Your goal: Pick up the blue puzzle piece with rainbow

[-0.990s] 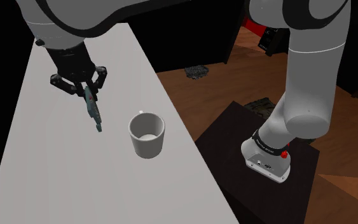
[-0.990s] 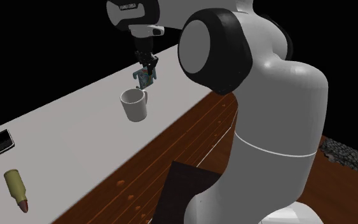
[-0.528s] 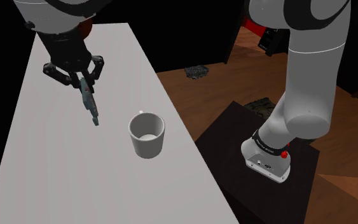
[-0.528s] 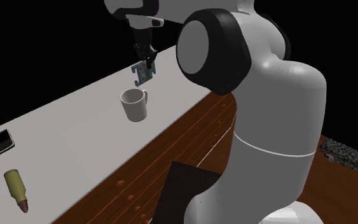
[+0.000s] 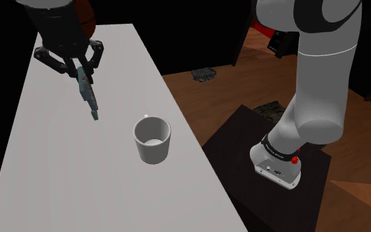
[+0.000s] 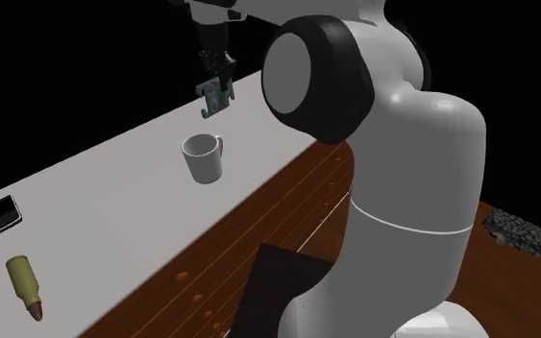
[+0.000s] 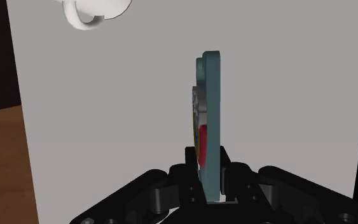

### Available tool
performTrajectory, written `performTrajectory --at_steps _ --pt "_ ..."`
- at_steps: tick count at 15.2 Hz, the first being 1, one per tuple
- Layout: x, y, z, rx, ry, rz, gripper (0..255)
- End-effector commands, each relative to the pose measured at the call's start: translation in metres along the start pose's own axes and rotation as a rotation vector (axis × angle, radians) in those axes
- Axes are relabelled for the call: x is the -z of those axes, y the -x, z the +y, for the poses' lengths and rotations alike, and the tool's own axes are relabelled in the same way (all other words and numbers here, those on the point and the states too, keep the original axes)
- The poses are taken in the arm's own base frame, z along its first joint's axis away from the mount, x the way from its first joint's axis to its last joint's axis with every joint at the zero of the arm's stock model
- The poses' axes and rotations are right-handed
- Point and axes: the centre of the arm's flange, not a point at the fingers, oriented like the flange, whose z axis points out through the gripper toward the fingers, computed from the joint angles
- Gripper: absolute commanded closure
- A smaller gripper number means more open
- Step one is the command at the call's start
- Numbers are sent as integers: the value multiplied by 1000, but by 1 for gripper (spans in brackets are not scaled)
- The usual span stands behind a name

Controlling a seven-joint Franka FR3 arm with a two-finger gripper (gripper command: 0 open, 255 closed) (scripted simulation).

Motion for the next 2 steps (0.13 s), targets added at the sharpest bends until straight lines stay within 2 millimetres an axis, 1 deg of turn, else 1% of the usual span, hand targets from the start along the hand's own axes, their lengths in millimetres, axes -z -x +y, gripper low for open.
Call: performTrajectory --at_steps 1,2 --pt "6 0 0 0 0 0 255" --pt "6 0 0 0 0 0 255"
